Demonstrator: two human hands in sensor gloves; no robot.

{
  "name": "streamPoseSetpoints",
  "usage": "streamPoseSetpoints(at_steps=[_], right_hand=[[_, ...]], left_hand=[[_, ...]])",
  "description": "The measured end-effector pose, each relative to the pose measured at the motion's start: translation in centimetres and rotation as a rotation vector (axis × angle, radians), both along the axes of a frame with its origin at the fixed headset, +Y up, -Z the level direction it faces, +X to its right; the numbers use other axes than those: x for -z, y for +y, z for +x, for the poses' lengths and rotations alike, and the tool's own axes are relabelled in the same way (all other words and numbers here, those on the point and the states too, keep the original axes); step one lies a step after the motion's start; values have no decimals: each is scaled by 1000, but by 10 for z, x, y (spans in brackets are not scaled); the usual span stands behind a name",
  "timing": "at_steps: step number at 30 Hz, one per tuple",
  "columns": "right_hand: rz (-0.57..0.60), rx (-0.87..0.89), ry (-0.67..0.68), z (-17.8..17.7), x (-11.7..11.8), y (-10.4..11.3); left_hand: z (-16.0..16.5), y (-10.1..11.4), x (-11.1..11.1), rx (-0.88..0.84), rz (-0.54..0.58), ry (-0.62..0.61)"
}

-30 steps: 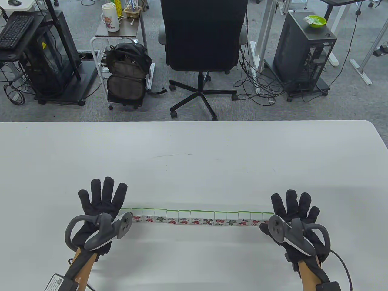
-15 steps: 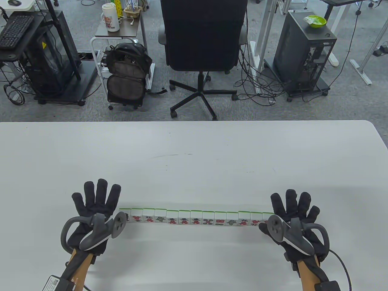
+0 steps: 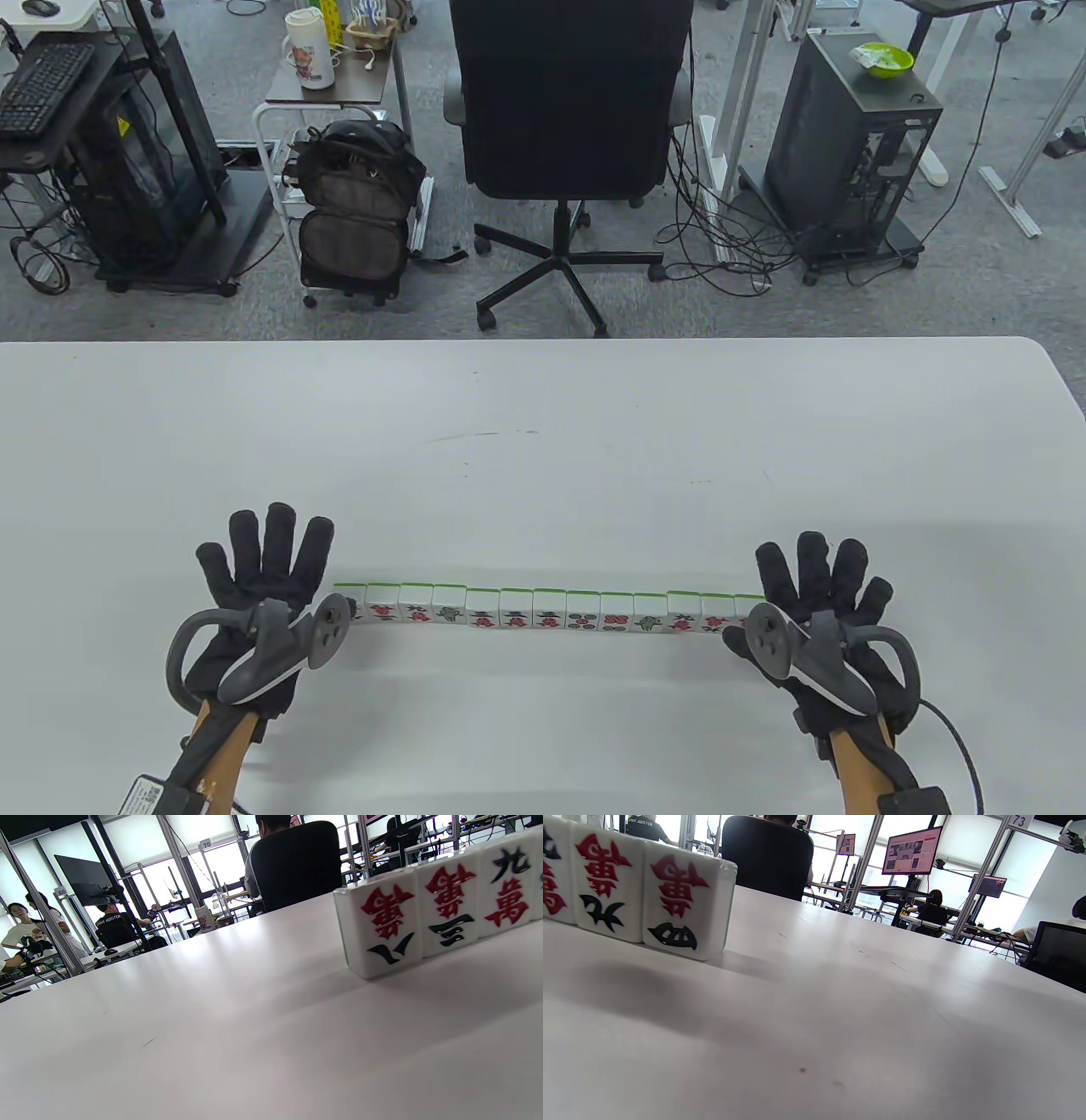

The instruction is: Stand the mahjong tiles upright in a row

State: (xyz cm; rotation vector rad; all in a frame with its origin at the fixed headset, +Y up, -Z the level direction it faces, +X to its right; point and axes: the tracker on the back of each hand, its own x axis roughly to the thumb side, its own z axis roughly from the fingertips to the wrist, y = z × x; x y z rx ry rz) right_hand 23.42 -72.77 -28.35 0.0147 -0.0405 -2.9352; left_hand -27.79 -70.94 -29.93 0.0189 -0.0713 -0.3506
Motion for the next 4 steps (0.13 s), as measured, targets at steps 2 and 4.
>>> streamPoseSetpoints(at_steps=[2,4], right_hand=[[-1,-1,1,0,0,0],[-4,-3,2,0,0,-1]], left_hand=[[0,0,0,1,-2,0],[0,0,0,4,-4,-1]])
